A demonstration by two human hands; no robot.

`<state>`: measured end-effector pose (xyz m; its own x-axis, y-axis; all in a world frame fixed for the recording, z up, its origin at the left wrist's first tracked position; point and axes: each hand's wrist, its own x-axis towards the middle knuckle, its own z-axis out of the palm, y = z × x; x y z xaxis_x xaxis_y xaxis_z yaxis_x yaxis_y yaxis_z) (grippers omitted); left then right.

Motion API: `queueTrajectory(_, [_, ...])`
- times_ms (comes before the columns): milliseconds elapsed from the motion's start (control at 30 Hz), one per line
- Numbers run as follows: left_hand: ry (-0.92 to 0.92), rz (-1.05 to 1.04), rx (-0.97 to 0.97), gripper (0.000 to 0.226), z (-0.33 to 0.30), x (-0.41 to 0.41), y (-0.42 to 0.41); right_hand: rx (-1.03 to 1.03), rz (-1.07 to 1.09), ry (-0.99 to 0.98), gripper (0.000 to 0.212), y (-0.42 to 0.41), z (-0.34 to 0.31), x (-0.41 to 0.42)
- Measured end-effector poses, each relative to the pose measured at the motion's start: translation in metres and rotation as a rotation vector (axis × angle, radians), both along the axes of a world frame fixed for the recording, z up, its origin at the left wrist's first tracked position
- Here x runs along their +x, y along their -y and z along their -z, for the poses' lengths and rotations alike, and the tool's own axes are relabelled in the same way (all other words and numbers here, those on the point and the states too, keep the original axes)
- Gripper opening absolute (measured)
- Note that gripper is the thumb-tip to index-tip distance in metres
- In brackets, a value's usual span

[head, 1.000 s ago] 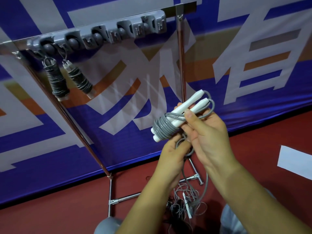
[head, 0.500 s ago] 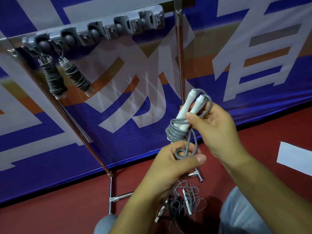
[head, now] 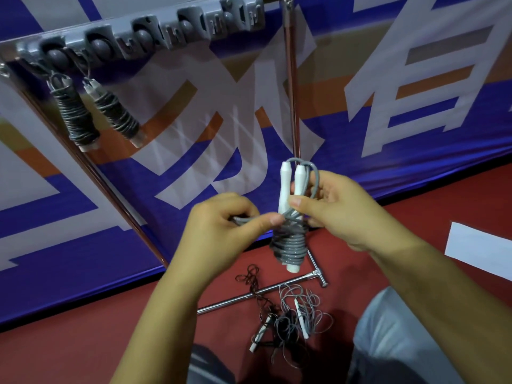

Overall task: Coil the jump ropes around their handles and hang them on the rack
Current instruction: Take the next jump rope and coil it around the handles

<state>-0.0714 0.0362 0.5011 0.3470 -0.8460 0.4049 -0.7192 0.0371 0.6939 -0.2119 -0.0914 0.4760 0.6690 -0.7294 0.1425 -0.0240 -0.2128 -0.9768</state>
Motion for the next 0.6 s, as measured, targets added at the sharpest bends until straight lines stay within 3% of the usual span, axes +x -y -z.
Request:
queueTrajectory(133, [-0.190,0.005,0.021,0.050,0.004,0.018,0.005,0.179,-0.134,-0.039,0.013,-0.003,-0.003,-0.002])
queueTrajectory(267, [-0.309,0.085,0.135,0.024,0.012,0.034,0.001,0.278,-0.160,-0.049,0.014,0.003,0.000,-0.010])
queueTrajectory(467, [-0.289,0.187,0.354,0.012,0.038,0.066,0.001,0.282,-0.192,-0.098,0.010,0.014,0.006,-0.018])
queueTrajectory(600, [-0.227,0.248,0.437,0.025,0.035,0.078,0.006,0.349,-0.192,-0.093,0.010,0.023,0.014,-0.017])
